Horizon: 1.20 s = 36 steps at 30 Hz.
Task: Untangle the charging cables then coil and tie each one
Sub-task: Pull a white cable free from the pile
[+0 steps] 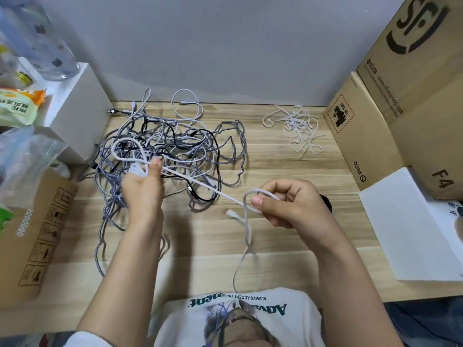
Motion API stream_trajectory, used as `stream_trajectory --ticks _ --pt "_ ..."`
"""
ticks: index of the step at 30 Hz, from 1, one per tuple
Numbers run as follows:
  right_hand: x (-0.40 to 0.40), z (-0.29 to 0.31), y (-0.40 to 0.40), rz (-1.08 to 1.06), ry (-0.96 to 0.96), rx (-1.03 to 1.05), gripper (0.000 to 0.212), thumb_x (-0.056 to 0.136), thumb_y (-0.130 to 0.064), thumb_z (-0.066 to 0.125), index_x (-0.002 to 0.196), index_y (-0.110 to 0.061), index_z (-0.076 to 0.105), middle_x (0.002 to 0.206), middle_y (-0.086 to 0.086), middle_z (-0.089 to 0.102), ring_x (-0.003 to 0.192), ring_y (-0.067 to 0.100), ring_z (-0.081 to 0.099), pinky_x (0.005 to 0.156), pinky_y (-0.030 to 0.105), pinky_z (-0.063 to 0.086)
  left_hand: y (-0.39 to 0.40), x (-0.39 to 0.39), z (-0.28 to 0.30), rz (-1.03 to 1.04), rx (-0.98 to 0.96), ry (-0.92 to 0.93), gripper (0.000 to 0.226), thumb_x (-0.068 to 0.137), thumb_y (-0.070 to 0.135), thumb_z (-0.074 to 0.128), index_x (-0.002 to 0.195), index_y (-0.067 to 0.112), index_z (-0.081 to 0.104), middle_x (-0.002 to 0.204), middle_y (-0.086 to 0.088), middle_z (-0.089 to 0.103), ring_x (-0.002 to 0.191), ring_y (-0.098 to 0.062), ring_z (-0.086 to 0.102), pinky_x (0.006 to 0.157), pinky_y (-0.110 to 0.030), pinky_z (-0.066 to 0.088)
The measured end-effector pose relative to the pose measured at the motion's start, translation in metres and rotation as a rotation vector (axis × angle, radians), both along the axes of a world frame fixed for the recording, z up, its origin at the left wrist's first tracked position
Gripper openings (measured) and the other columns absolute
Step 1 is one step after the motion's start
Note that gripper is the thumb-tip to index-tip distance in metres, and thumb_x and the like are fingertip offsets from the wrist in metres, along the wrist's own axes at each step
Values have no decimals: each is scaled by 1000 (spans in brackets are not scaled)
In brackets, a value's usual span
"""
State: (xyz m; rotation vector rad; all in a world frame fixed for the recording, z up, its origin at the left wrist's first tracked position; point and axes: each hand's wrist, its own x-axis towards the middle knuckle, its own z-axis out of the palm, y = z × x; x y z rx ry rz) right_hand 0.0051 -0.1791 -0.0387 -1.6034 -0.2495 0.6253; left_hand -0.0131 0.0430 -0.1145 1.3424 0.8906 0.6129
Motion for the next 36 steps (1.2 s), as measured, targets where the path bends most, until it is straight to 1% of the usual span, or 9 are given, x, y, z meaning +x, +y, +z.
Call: stream_trajectory --ticks 3,9,15,19,23,27,29,33,36 --pt "7 -7 -11 52 -26 -261 17 76 -21 77 65 -16 65 45 -10 47 41 1 35 43 12 28 12 0 -4 4 53 27 34 90 21 60 60 21 43 58 -2 38 53 -14 33 54 -28 30" --pt "18 -47 -16 68 -252 -771 19 78 -34 73 64 -31 60 66 -10 59 70 11 55 62 26 39 -6 2 0 -135 0 1 39 92 17 58 59 18 37 39 11 34 34 -4 26 39 -15 22" --pt "13 -41 -2 -42 -197 -163 14 83 -19 64 70 -23 64 52 -16 57 49 -4 46 53 13 33 -31 2 1 -505 103 70 27 88 16 63 66 6 51 45 7 39 37 -5 30 39 -19 25" --pt "21 -38 4 -485 229 560 24 86 -34 45 73 -13 44 48 -7 40 34 3 26 41 18 17 -42 -1 -2 -577 120 101 25 89 12 62 68 3 53 34 8 41 33 0 32 36 -14 26" --pt "31 -72 -2 -762 260 132 22 101 -21 40 89 -13 57 71 -2 48 44 3 41 40 12 30 -42 -3 1 -560 33 79 29 90 8 59 64 4 49 40 5 37 33 -5 27 35 -14 24" --pt "22 -96 -6 -647 -280 -466 34 83 -4 63 113 -19 58 111 3 50 104 17 51 90 22 40 -38 -3 -1 -564 21 82 25 89 14 61 79 -9 57 53 -4 33 37 -8 25 37 -15 23" --pt "20 -87 0 -585 -539 -465 36 75 1 68 100 -25 62 100 -3 54 93 14 54 85 31 41 -36 -3 -3 -561 16 80 23 88 15 62 72 1 54 49 0 29 38 -8 24 38 -15 22" --pt "8 -60 24 -325 -230 -14 29 80 2 68 75 -26 62 64 -3 59 53 4 51 53 17 43 -36 -2 -6 -554 -38 76 27 89 16 61 68 8 46 50 1 24 39 -9 20 41 -17 17" --pt "-4 -68 36 119 -45 -155 14 87 -11 65 86 -25 63 53 0 59 38 9 50 43 20 42 -37 -2 -4 -564 -59 55 36 90 16 59 62 13 36 46 3 24 39 -10 19 41 -19 16"
